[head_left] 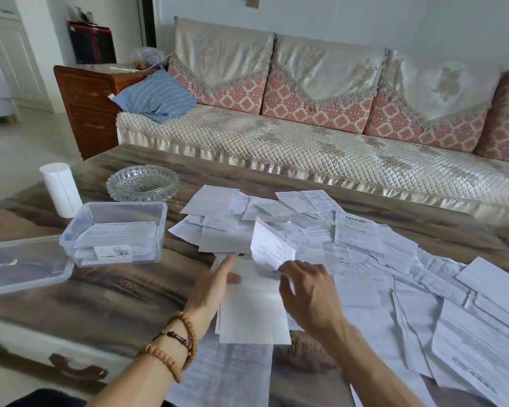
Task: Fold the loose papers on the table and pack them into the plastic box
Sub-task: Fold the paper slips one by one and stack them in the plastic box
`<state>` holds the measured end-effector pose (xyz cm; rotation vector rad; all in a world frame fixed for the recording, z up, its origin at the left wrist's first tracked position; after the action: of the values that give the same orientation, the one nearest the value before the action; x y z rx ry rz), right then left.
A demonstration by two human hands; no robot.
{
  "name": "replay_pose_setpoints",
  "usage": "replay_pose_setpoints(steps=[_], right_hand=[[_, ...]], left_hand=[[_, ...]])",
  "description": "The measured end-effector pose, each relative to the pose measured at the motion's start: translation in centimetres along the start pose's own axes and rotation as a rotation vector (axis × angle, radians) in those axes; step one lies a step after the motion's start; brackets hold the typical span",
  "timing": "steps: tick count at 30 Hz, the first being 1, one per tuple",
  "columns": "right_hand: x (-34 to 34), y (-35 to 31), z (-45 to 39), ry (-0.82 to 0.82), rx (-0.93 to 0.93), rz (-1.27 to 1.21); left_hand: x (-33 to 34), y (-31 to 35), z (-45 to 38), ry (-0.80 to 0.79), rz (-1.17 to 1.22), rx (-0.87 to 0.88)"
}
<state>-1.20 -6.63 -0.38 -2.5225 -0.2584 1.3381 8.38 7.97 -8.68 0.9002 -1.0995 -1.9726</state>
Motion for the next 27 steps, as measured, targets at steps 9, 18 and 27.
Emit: replay_pose_setpoints(steps=[9,18,27], right_hand=[[-4.8,8.6,8.1,-0.146,0.810,-0.044],[-4.6,15.1,11.4,-0.513,0.941,0.076],[-7.6,13.1,7.7,-0.391,0.667,-0.440]], left_hand=[[4.0,1.3,2.3,0.026,-0.298,0.176],[6.2,2.4,4.9,-0.053,-0.260,0.299],[3.5,2.5,4.6,0.078,-0.333,0.312]])
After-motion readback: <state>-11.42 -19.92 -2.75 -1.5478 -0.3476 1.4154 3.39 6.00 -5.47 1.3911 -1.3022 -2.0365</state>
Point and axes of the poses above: each hand's wrist, its own z-axis away from the middle knuckle, its own x-axis out of the palm, y = z × x, the point moved 9 cm from there along -z, towards the middle knuckle, and after that the axes turned 11 degrees about -z, right-handed, at the moved point
